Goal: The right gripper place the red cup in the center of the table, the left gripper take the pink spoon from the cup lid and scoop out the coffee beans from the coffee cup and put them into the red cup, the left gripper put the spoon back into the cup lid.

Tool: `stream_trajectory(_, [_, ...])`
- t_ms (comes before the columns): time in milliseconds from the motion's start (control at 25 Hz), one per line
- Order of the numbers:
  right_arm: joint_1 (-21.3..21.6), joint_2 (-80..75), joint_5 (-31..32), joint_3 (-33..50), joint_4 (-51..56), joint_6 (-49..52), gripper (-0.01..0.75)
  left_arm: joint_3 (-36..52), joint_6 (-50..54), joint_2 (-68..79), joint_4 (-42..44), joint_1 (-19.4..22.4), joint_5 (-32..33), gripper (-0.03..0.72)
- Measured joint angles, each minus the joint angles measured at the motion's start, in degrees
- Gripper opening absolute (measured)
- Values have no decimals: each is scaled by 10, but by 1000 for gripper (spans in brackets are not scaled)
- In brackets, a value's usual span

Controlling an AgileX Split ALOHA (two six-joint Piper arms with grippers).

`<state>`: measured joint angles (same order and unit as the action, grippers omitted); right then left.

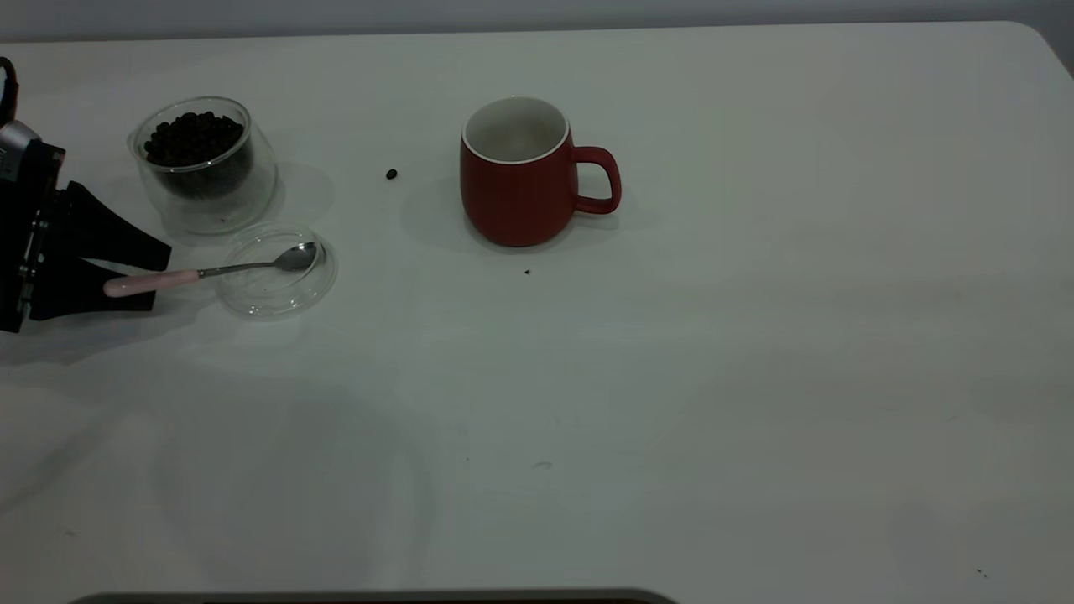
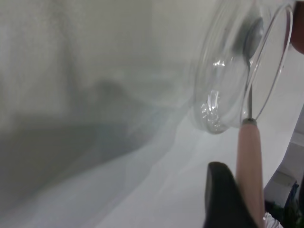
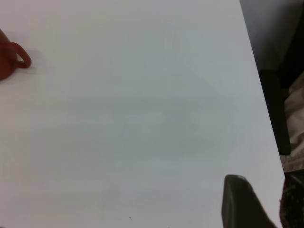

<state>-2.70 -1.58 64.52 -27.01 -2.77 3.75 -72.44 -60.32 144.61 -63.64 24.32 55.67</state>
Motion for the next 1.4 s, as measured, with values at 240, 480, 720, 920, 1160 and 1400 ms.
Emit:
stream_trajectory(240, [0,0,0,0,0,0,239,-1,0,-13,3,15,-25,490])
stream_trajectory(480, [0,0,0,0,0,0,239,-1,7,-69,15,41,-18,490])
stream_trajectory(720, [0,0,0,0,0,0,239,-1,46,-206,30,30,48,476])
stream_trajectory(920, [0,0,0,0,0,0,239,0,137,-374,115,-13,56,442])
stream_trajectory(1160, [0,0,0,0,0,0,239,3,322,-575,342,-135,63,438])
stream_trajectory(1400, [0,0,0,0,0,0,239,43,497,-742,502,-226,86,438])
